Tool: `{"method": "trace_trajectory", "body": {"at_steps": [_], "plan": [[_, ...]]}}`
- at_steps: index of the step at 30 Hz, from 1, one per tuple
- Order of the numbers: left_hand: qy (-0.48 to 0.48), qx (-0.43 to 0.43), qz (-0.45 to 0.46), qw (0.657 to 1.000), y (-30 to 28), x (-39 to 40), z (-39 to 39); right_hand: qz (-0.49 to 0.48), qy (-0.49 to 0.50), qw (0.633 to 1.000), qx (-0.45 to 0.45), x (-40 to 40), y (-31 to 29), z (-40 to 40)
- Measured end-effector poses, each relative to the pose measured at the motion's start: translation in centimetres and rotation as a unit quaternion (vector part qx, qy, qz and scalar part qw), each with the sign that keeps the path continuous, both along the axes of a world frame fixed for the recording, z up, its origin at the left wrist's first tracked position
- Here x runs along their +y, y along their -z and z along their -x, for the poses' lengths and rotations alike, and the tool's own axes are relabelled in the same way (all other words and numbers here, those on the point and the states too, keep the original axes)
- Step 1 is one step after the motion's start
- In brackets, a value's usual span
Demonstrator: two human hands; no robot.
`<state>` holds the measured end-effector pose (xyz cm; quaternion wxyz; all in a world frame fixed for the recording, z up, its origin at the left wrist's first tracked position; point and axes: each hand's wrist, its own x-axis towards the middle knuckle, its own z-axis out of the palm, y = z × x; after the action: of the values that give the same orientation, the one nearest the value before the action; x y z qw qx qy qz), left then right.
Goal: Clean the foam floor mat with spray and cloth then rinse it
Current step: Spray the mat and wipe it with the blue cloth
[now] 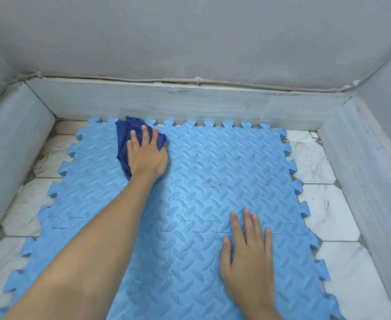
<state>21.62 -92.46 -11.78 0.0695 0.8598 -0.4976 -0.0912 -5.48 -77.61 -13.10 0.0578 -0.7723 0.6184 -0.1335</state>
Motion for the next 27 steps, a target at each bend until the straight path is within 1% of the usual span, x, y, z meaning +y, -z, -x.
{"method": "trace_trajectory", "body": {"at_steps": [1,2,3,4,5,6,8,10,11,12,13,14,16,18,19,20,21,22,23,24,25,26,27], "plan": [[0.078,0.000,0.007,0.997,-0.3,-0.2,2.6,-0.004,0.001,1.000,0.004,0.0,-0.1,0.0],[0.165,0.001,0.009,0.986,-0.5,0.0,4.9,-0.008,0.004,1.000,-0.001,0.0,-0.2,0.0],[0.232,0.007,-0.001,0.973,-0.6,0.6,6.4,-0.009,0.007,1.000,-0.010,0.0,-0.3,0.1],[0.269,0.006,-0.016,0.963,-0.5,1.0,6.4,-0.006,0.010,1.000,-0.017,0.0,-0.5,0.0],[0.271,-0.001,-0.016,0.962,-0.6,1.3,5.2,-0.006,0.010,1.000,-0.021,0.0,-0.6,-0.1],[0.235,-0.007,-0.006,0.972,-0.7,1.5,3.1,-0.016,0.009,1.000,-0.022,0.0,-0.7,-0.1],[0.104,-0.022,0.014,0.994,-0.2,2.5,-2.5,-0.033,0.006,0.999,-0.007,0.0,-0.9,0.0],[-0.038,0.001,-0.012,0.999,0.4,4.8,-9.5,-0.039,0.004,0.999,0.007,0.1,-0.9,0.0],[-0.082,0.019,-0.031,0.996,0.5,6.2,-12.4,-0.040,0.003,0.999,0.012,0.2,-0.9,0.0],[-0.097,0.022,-0.037,0.994,0.7,7.5,-14.2,-0.042,0.004,0.999,0.016,0.2,-1.0,0.0],[-0.091,0.018,-0.038,0.995,0.6,8.5,-14.7,-0.045,0.006,0.999,0.016,0.2,-1.1,-0.1],[-0.075,0.012,-0.034,0.997,0.7,9.2,-14.1,-0.046,0.010,0.999,0.014,0.2,-1.2,-0.2],[-0.027,0.003,-0.012,1.000,0.6,10.5,-9.8,-0.055,0.012,0.998,0.015,0.2,-1.3,-0.1],[0.051,-0.005,0.001,0.999,-0.2,11.6,-3.5,-0.064,0.013,0.998,0.012,0.2,-1.4,-0.1],[0.104,0.000,0.004,0.995,-0.4,12.1,-0.3,-0.069,0.011,0.998,0.000,0.1,-1.4,-0.1],[0.174,0.001,0.008,0.985,-0.5,12.6,3.1,-0.074,0.003,0.997,-0.019,0.0,-1.4,0.1],[0.251,0.002,0.005,0.968,-0.5,13.2,6.4,-0.081,-0.009,0.996,-0.043,-0.2,-1.5,0.5],[0.331,0.002,0.004,0.944,-0.6,13.7,9.0,-0.087,-0.026,0.994,-0.059,-0.6,-1.6,1.2],[0.396,-0.003,0.008,0.918,-0.8,13.9,10.4,-0.090,-0.041,0.993,-0.060,-1.2,-1.8,2.5],[0.433,-0.008,0.008,0.901,-0.8,13.3,10.2,-0.085,-0.046,0.994,-0.049,-1.8,-1.9,4.0],[0.432,-0.019,0.015,0.901,-0.5,12.5,8.9,-0.074,-0.034,0.996,-0.034,-2.3,-2.0,5.6],[0.397,-0.039,0.030,0.916,0.0,11.7,7.2,-0.062,-0.008,0.998,-0.021,-2.5,-2.1,6.9],[0.342,-0.064,0.047,0.936,0.4,10.9,5.6,-0.052,0.016,0.998,-0.013,-2.5,-2.0,7.8]]}}
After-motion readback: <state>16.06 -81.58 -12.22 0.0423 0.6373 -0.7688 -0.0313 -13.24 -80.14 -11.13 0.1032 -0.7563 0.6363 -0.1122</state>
